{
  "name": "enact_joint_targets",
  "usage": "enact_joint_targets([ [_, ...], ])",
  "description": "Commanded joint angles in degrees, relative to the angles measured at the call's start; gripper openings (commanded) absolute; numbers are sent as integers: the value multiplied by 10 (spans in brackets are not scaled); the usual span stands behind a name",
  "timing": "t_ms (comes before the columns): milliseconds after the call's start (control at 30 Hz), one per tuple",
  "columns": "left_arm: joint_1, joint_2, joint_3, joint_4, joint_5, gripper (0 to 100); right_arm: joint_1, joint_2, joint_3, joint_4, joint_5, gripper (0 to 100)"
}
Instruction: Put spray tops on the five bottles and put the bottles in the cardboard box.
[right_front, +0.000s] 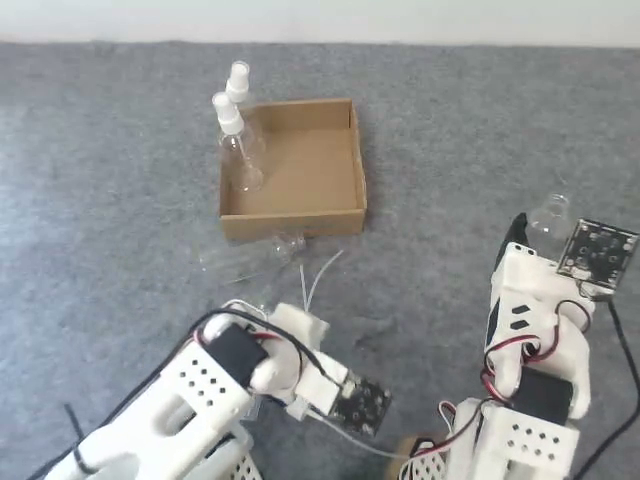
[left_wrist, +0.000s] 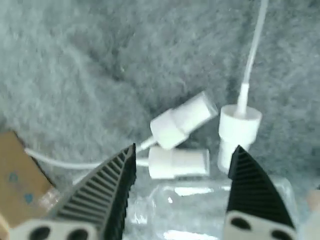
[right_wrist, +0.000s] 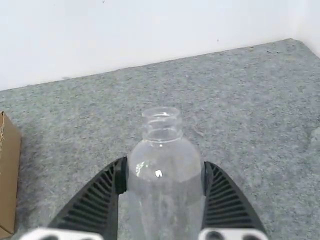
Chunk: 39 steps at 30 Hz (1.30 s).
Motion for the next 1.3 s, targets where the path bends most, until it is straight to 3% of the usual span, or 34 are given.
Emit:
enact_joint_targets([
  [0, 32, 6, 21, -55, -4, 282, 3, -6, -9, -15, -4, 83],
  [300, 32, 6, 36, -84, -35, 272, 2, -6, -9, -15, -4, 83],
  [433, 32, 6, 36, -84, -48, 229, 2, -6, -9, -15, -2, 83],
  [867, 33, 15, 35, -57, -69, 227, 1, -6, -9, -14, -2, 84],
  [1267, 34, 274, -102, -49, -72, 225, -13, -6, -9, -13, 0, 85],
])
